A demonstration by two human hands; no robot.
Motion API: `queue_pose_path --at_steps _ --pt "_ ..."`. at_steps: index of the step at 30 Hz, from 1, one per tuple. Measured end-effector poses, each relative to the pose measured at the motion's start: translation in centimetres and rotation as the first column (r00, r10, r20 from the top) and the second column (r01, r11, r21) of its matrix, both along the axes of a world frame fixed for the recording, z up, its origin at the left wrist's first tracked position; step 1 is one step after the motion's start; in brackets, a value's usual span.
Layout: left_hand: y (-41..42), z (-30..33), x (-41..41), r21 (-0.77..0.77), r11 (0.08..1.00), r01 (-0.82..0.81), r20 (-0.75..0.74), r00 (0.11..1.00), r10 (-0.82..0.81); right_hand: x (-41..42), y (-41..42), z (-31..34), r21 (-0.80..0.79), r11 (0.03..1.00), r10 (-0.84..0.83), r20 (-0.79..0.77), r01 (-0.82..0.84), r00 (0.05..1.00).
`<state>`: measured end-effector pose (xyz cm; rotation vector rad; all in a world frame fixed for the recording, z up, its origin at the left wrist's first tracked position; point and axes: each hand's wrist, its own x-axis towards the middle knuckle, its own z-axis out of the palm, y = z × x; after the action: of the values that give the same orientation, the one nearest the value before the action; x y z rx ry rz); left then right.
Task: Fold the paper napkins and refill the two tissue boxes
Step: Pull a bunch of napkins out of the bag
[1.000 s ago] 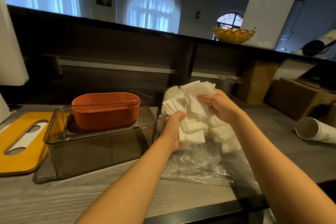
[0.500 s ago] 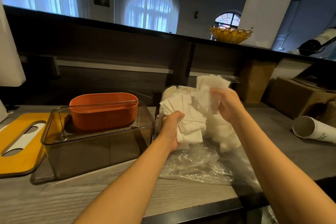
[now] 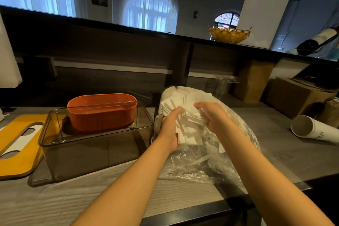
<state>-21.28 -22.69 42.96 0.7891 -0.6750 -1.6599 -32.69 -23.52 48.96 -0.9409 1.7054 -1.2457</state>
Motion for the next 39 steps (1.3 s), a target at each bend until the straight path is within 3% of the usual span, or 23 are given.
queue_pose_path --at_steps 8,12,21,25,30,35,39 --pt "-0.7 -0.4 -0.5 0.009 0.999 -0.041 0.054 0.998 0.041 -0.3 0.6 1.3 0.113 0.992 0.072 -0.213 -0.048 0.975" --pt "-0.8 -0.4 -0.5 0.005 1.0 -0.017 0.043 0.999 0.017 -0.4 0.7 1.4 0.139 0.989 0.078 -0.216 -0.049 0.973" --pt "-0.9 -0.6 -0.1 0.029 0.999 0.014 -0.089 0.996 -0.012 -3.2 2.3 2.9 -0.153 0.987 0.025 -0.124 -0.044 0.992" --pt "-0.8 -0.5 0.0 0.006 0.999 0.039 -0.119 0.992 -0.038 -3.9 2.7 4.2 -0.289 0.932 0.197 -0.101 -0.218 0.975" --pt "-1.1 -1.0 0.3 -0.006 0.998 0.067 -0.112 0.991 -0.067 -2.2 2.4 3.7 -0.274 0.858 0.435 -0.062 -0.435 0.898" --pt "-0.9 -0.8 0.2 -0.021 0.998 0.052 -0.079 0.995 -0.053 -0.2 1.0 0.6 -0.087 0.918 0.348 -0.293 -0.388 0.89" --pt "-0.6 -0.5 0.3 -0.069 0.993 0.092 -0.006 0.996 -0.093 0.0 0.7 0.3 -0.229 0.93 0.219 -0.284 -0.288 0.934"
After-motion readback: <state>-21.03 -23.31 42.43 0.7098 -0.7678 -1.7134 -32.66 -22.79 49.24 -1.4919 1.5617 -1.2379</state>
